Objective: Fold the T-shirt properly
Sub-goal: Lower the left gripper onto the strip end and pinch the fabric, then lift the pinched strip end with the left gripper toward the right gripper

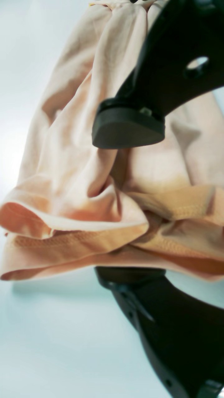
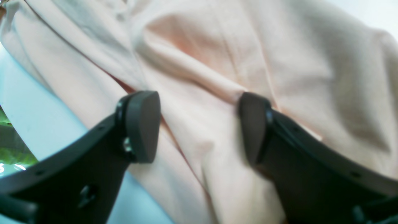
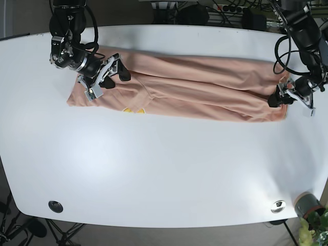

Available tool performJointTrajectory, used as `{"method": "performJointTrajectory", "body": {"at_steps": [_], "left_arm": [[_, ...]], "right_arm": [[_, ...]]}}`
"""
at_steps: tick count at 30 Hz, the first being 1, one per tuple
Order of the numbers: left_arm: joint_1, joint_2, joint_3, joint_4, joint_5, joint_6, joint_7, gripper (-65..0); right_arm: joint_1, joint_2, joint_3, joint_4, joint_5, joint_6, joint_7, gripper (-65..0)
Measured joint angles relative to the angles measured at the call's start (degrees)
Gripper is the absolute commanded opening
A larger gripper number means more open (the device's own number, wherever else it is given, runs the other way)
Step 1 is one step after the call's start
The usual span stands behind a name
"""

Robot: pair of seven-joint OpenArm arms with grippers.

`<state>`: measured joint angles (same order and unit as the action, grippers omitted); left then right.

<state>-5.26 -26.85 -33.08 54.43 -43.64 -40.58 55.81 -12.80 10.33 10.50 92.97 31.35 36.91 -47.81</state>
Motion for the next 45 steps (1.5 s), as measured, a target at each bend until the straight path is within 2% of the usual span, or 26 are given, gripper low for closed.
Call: {"method": "performJointTrajectory", "body": {"at_steps": [2, 5, 7, 16, 24, 28, 33, 36, 41, 45], "left_arm": [[0.0, 0.0, 0.0, 0.0, 0.2, 0.0, 0.0, -30.1], [0.2, 0.0, 0.1, 0.0, 1.0, 0.0, 0.3, -45.3], [0.4, 0.1, 0.2, -0.1, 1.4, 0.0, 0.5, -51.2], [0.5, 0.3, 0.2, -0.2, 1.4, 0.0, 1.3, -64.9], [1.1, 1.0, 0.4, 3.8, 3.2, 0.4, 2.6, -64.9], [2.7, 1.2, 0.5, 7.6, 4.0, 0.7, 3.3, -64.9], [3.5, 1.2, 0.6, 10.0, 4.2, 0.7, 4.1, -64.9], [3.7, 1.2, 0.6, 10.7, 4.2, 0.7, 4.1, -65.0], [4.0, 1.3, 0.6, 10.7, 4.2, 0.7, 4.1, -65.0], [5.0, 1.2, 0.5, 10.7, 3.9, 0.7, 3.9, -65.0]], "right_arm": [[0.0, 0.0, 0.0, 0.0, 0.0, 0.00, 0.0, -25.8], [0.0, 0.0, 0.0, 0.0, 0.0, 0.02, 0.0, -25.8], [0.0, 0.0, 0.0, 0.0, 0.0, 0.00, 0.0, -25.8], [0.0, 0.0, 0.0, 0.0, 0.0, 0.00, 0.0, -25.8], [-0.1, -0.1, 0.2, 0.6, 0.0, -0.04, -0.5, -25.8], [-0.8, -0.3, 3.6, 3.1, 1.0, 0.00, -2.1, -25.8], [-1.1, 0.3, 8.6, 4.1, 12.2, -0.70, -3.4, -25.8], [-1.1, 0.4, 11.3, 4.1, 15.2, -0.72, -5.1, -25.8], [-0.9, 0.1, 11.9, 3.3, 12.7, -0.83, -6.3, -25.8], [-0.2, -0.3, 11.8, -1.4, 7.3, -0.83, -6.4, -25.8]]}}
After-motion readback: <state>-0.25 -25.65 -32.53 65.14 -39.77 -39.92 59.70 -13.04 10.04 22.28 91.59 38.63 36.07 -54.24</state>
